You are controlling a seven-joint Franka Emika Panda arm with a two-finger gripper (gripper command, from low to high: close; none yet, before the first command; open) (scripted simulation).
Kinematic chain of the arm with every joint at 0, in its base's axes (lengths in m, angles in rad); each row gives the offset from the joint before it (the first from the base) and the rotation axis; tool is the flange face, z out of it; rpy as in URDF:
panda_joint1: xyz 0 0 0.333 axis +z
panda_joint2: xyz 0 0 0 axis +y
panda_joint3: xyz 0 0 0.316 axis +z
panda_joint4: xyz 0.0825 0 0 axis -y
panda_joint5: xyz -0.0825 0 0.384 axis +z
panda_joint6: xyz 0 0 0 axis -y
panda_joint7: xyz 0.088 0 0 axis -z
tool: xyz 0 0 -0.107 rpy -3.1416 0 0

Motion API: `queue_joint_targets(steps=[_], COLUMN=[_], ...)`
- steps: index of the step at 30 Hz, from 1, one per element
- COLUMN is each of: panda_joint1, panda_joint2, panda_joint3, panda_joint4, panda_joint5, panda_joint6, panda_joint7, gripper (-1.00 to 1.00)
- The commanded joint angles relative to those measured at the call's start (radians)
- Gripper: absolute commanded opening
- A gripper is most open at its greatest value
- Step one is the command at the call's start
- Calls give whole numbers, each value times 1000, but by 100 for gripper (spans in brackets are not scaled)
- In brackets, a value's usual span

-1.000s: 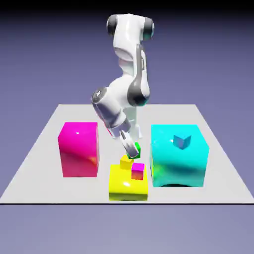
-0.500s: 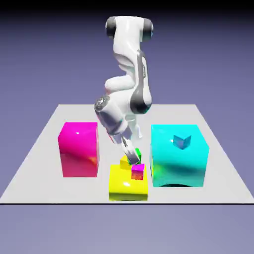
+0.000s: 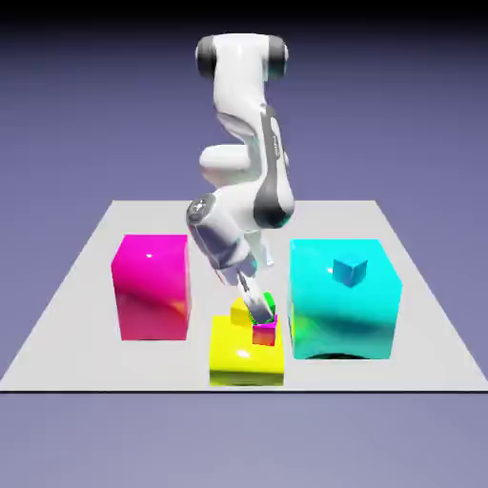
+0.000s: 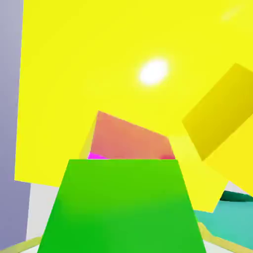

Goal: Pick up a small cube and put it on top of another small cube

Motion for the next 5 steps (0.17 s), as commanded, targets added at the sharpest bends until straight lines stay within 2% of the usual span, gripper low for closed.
queue_joint_targets(steps=[1,5], panda_joint1=[-34,-172], panda_joint2=[2,8], panda_joint3=[36,181], panda_joint4=[-1,-7], panda_joint5=[-3,-9], panda_joint6=[4,25], panda_joint7=[2,5], gripper=[-100,-100])
